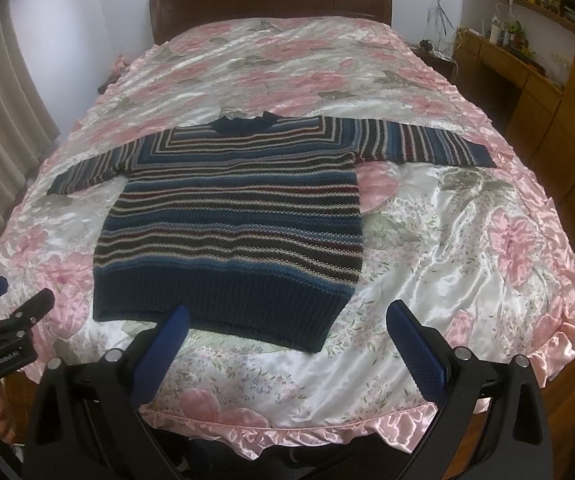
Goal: Fold small clothes
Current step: 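Grasp the sweater's sleeve cuff with the right tool and lift it, then fold the held sleeve across the sweater body and release it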
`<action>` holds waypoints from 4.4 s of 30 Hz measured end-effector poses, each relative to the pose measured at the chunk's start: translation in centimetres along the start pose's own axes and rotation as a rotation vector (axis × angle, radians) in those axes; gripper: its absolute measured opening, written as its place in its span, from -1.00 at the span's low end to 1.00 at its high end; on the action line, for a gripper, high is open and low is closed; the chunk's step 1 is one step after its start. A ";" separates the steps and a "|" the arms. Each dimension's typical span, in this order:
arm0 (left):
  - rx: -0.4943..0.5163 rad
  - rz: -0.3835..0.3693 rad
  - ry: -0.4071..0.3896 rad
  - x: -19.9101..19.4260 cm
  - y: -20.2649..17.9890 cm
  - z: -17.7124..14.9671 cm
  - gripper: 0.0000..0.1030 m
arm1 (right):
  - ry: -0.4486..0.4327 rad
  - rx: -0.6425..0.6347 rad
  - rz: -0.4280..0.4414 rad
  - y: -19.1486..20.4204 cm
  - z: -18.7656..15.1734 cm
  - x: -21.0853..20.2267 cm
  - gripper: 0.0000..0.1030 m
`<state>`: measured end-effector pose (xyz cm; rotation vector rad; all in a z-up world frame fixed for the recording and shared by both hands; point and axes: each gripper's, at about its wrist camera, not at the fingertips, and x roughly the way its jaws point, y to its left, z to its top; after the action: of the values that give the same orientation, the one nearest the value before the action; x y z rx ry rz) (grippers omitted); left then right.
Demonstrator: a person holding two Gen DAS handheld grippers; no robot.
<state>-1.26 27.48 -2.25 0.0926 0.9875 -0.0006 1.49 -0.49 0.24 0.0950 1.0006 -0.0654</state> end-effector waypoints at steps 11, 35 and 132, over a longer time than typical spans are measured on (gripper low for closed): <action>0.004 0.025 -0.001 5.9 -4.3 8.0 0.95 | -0.033 0.017 -0.053 -7.7 9.0 4.4 0.93; 0.063 -0.015 0.038 27.0 -25.8 26.3 0.95 | 0.297 0.422 -0.147 -44.8 23.8 33.4 0.92; -0.260 -0.053 0.046 35.9 -4.6 32.2 -0.90 | 0.124 0.103 0.294 -19.5 19.4 32.4 0.22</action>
<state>45.12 21.87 -14.88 -0.1730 1.0279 0.0811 33.29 -22.37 -17.61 0.3423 1.0974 0.1600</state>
